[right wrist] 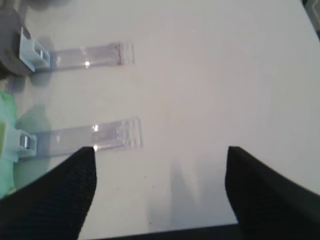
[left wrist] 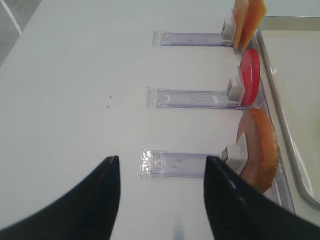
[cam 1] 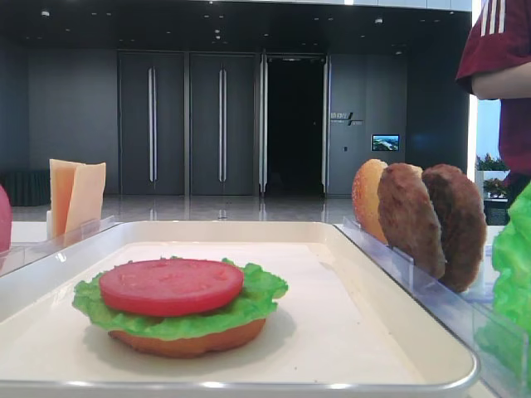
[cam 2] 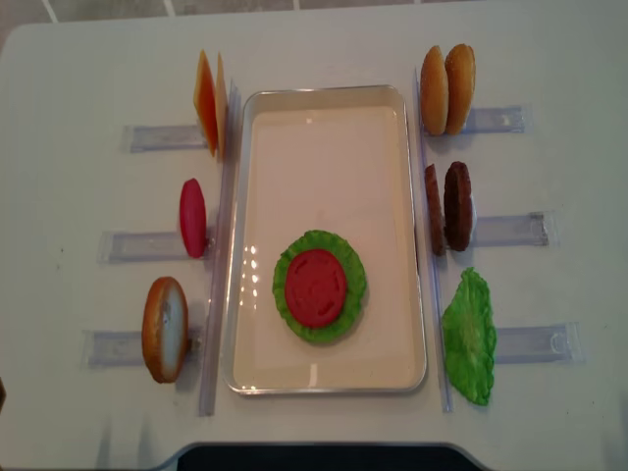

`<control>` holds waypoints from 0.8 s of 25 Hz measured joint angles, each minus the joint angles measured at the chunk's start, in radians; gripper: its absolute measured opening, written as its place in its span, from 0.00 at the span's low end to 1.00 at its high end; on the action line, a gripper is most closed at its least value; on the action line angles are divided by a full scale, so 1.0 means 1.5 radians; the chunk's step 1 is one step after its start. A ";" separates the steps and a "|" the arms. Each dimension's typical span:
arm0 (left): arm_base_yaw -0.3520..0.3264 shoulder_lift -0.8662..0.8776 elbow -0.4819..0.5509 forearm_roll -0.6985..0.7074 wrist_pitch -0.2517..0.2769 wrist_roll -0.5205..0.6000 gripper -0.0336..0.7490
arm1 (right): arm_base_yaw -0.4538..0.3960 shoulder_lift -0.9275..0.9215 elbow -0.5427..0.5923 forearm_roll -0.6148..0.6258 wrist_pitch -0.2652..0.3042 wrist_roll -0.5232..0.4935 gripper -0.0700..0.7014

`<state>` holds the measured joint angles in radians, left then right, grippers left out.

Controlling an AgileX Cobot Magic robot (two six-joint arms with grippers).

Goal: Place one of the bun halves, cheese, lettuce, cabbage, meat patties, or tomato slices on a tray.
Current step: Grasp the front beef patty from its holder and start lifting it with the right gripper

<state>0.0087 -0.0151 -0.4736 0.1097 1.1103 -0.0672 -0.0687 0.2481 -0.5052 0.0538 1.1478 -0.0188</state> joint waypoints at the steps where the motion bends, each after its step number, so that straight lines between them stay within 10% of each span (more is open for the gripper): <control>1: 0.000 0.000 0.000 0.000 0.000 0.000 0.57 | 0.000 0.035 -0.007 0.001 0.009 0.000 0.79; 20: 0.000 0.000 0.000 0.000 0.000 0.000 0.57 | 0.006 0.591 -0.256 0.042 0.049 0.013 0.79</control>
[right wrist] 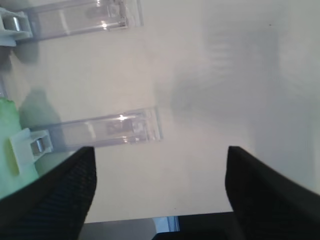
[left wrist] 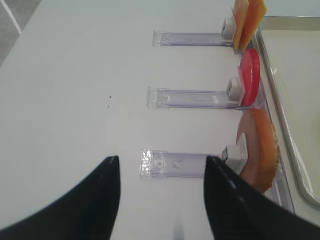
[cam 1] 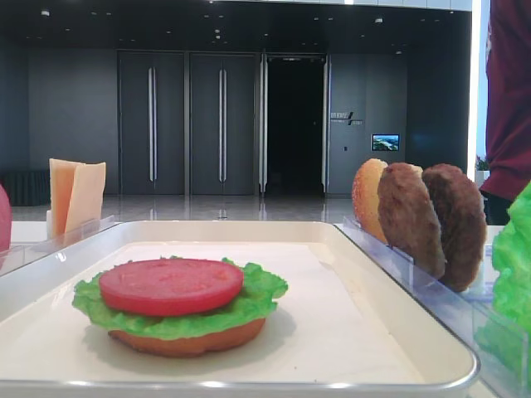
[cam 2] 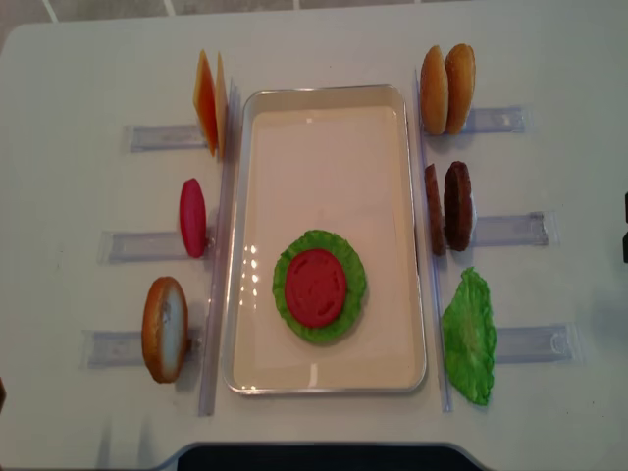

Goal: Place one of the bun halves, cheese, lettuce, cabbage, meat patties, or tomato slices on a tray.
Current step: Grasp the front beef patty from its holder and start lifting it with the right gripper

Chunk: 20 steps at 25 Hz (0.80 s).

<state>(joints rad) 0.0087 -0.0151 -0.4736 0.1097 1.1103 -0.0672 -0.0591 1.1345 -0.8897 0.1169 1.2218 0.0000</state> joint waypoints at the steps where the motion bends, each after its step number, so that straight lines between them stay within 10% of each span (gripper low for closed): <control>1: 0.000 0.000 0.000 0.000 0.000 0.000 0.57 | 0.006 0.010 -0.008 0.005 0.000 0.008 0.79; 20: 0.000 0.000 0.000 0.000 0.000 0.000 0.57 | 0.212 0.128 -0.081 0.012 -0.133 0.132 0.79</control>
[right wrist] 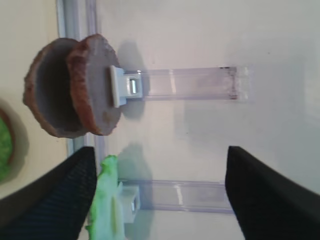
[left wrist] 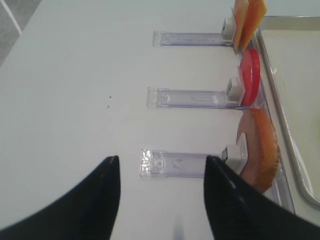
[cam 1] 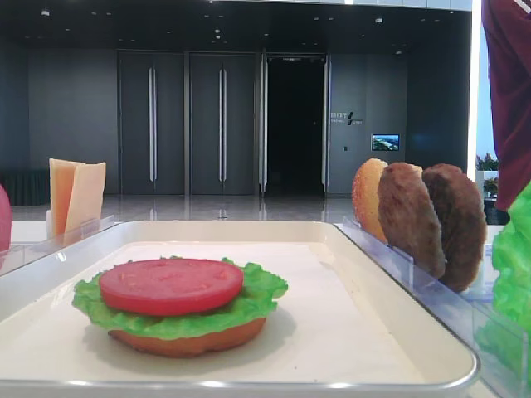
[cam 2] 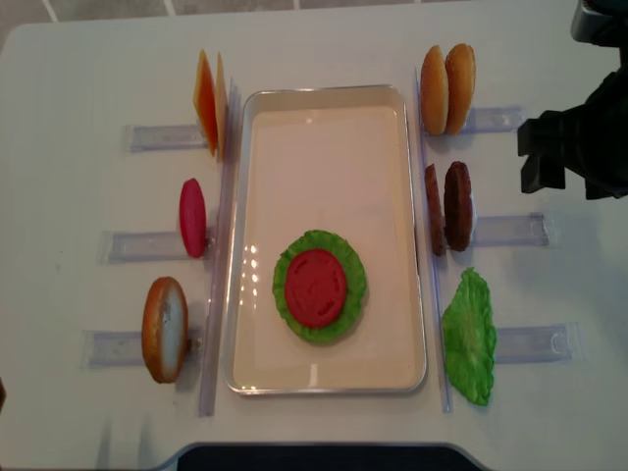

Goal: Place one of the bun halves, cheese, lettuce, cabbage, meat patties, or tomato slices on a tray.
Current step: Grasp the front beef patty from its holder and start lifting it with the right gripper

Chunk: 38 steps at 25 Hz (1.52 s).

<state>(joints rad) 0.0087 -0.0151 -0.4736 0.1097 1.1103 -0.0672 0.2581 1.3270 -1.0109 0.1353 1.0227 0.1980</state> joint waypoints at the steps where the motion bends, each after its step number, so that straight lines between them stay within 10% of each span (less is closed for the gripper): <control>1: 0.000 0.000 0.000 0.000 0.000 0.000 0.57 | 0.014 0.005 -0.009 0.000 0.000 0.013 0.79; 16: 0.000 0.000 0.000 0.000 0.000 0.000 0.57 | 0.219 0.098 -0.126 -0.052 0.000 0.216 0.79; 38: 0.000 0.000 0.000 0.000 0.000 0.000 0.57 | 0.281 0.212 -0.143 -0.090 -0.039 0.240 0.79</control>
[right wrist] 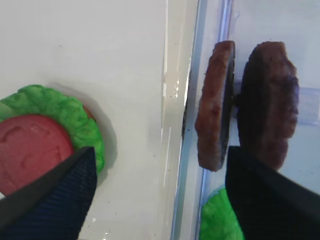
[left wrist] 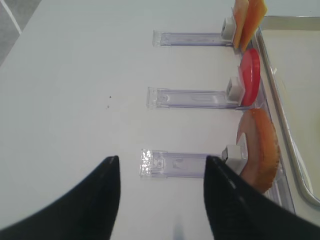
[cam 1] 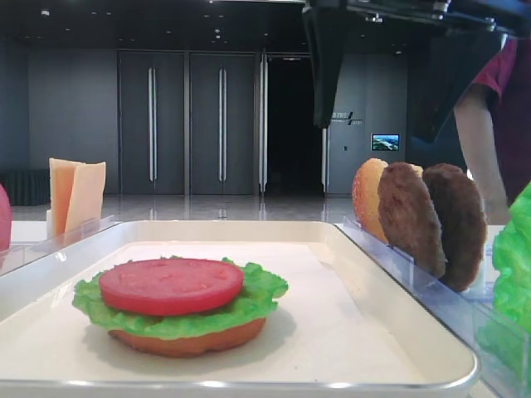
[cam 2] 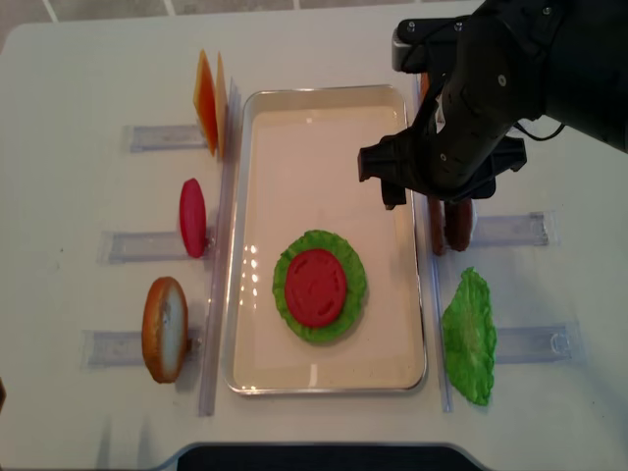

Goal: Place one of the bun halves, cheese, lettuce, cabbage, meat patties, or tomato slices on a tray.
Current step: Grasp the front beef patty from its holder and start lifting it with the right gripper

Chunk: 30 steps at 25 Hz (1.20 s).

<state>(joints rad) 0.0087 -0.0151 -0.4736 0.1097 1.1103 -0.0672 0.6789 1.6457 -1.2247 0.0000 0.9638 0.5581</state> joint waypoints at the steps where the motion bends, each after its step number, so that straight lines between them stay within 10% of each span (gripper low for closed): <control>1: 0.000 0.000 0.000 0.000 0.000 0.000 0.57 | 0.000 0.005 0.000 0.000 -0.003 0.000 0.79; 30: 0.000 0.000 0.000 0.000 0.000 0.000 0.57 | 0.000 0.075 -0.001 -0.075 -0.020 -0.008 0.76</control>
<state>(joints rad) 0.0087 -0.0151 -0.4736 0.1097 1.1103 -0.0672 0.6789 1.7582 -1.2257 -0.1125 0.9338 0.5464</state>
